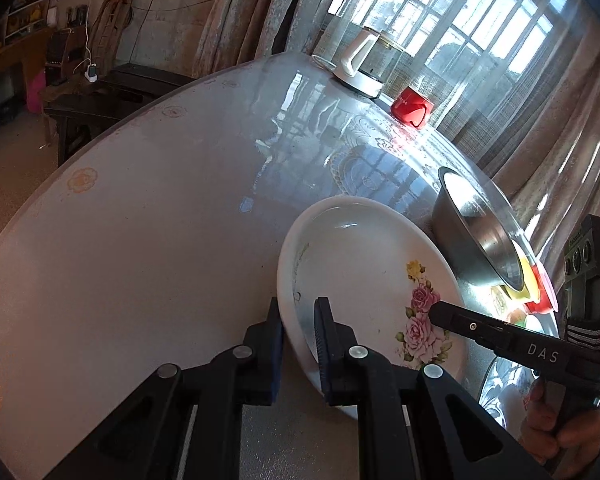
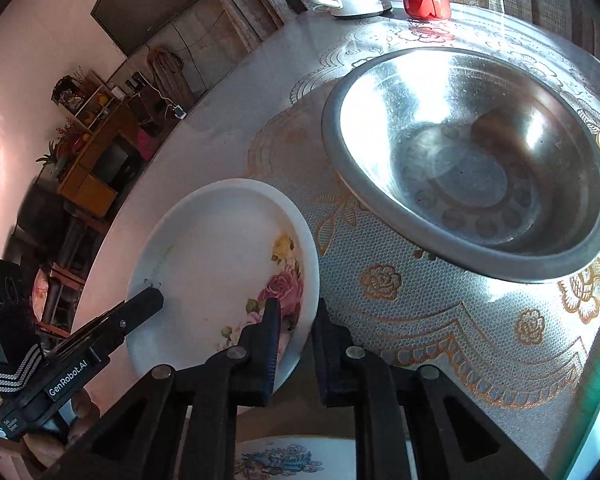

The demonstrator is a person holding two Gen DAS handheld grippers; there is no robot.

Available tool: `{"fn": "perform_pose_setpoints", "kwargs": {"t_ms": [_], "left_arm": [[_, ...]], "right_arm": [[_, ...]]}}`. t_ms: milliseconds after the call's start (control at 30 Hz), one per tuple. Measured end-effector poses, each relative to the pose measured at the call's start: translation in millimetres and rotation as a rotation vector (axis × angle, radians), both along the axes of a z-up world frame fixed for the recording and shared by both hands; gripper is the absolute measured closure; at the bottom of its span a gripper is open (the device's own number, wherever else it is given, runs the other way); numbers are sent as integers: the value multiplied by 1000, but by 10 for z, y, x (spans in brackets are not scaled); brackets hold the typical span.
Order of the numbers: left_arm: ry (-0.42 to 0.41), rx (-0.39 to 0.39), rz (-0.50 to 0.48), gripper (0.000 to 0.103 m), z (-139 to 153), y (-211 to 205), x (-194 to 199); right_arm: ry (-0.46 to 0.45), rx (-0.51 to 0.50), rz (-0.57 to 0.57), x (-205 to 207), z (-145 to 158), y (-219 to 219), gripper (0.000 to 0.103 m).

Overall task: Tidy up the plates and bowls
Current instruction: 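Lift the rose plate with the right gripper and carry it over the teal plate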

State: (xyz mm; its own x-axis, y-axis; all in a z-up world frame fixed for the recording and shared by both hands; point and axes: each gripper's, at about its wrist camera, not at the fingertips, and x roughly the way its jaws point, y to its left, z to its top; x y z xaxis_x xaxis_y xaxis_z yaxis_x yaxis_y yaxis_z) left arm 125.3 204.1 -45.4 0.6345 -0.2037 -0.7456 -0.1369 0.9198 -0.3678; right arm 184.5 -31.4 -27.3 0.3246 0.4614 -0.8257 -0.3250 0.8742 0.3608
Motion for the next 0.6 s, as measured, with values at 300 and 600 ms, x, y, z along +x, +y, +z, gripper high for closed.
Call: {"fn": "perform_pose_setpoints", "kwargs": {"t_ms": [300,600], "left_arm": [[-37,-4,-9,88,154,-13,-128],[-89,28,-42,87,420,-214,-237]], "right_arm": [[-23,56,-12,-7,128,0,88],[-69,120,-46,-187,311,-266,87]]}}
